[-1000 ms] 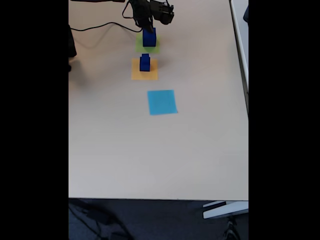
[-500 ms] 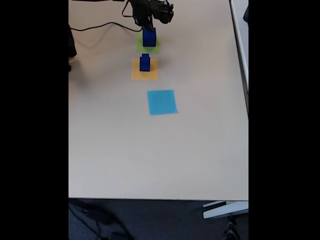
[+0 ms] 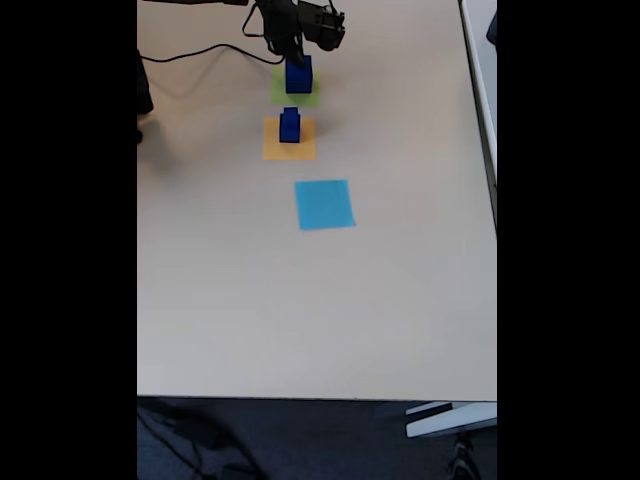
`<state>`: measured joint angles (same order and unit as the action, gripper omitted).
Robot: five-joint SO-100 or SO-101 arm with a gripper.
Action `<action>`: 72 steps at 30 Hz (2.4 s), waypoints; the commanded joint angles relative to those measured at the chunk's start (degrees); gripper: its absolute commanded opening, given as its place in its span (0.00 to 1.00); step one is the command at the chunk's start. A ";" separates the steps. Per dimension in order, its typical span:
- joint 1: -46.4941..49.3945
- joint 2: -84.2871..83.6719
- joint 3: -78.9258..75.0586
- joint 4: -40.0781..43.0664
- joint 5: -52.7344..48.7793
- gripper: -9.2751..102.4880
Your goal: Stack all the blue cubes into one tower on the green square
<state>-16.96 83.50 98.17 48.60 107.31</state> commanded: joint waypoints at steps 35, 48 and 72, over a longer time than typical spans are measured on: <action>-1.67 0.26 -16.79 4.92 -4.57 0.35; 5.36 8.96 -20.30 16.08 -13.97 0.33; 15.47 19.07 5.98 7.47 -26.81 0.32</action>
<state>-2.11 98.61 103.80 57.57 81.12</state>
